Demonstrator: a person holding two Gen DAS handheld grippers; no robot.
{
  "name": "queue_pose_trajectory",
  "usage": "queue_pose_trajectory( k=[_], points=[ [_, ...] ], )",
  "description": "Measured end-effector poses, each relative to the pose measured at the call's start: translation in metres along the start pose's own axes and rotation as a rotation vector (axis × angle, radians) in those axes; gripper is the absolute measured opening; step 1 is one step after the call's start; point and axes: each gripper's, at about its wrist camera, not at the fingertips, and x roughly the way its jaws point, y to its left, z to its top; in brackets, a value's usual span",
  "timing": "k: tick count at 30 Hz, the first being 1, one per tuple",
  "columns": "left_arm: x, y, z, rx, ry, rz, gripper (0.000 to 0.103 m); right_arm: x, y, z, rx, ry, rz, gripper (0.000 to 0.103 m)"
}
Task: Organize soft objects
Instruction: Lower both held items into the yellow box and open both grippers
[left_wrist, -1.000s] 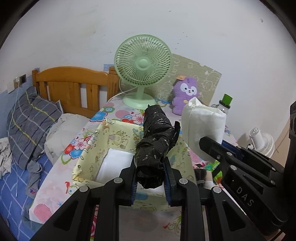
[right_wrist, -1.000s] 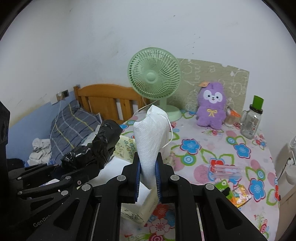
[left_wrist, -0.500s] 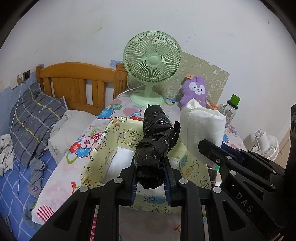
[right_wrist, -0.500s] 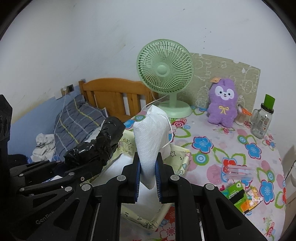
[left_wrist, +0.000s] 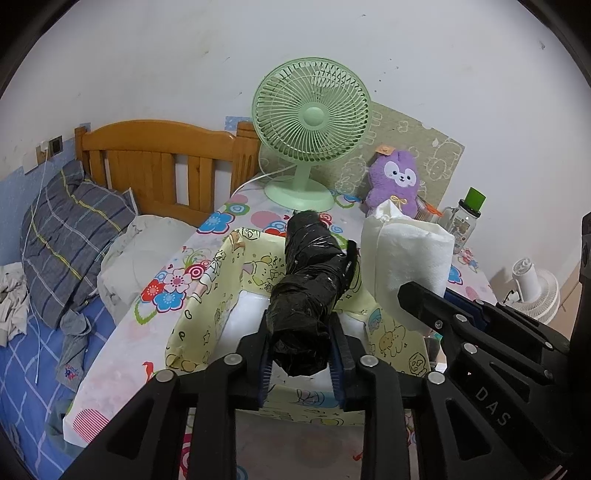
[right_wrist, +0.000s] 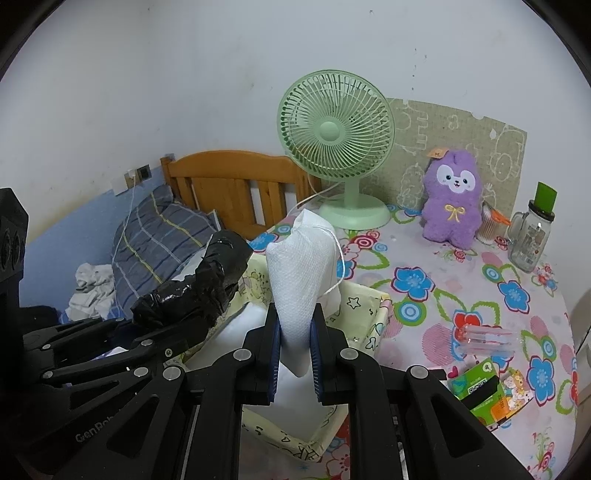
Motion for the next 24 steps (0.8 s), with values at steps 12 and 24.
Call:
queue_pose_trajectory(
  k=[12, 24],
  points=[
    [-0.004, 0.002, 0.003, -0.015, -0.025, 0.027, 0.068, -0.003, -0.012, -0.001, 0.045, -0.017, 0.013, 0.035],
    [-0.003, -0.001, 0.002, -0.016, -0.019, 0.029, 0.068, -0.01, -0.02, 0.0, 0.066, -0.038, -0.009, 0.047]
  ],
)
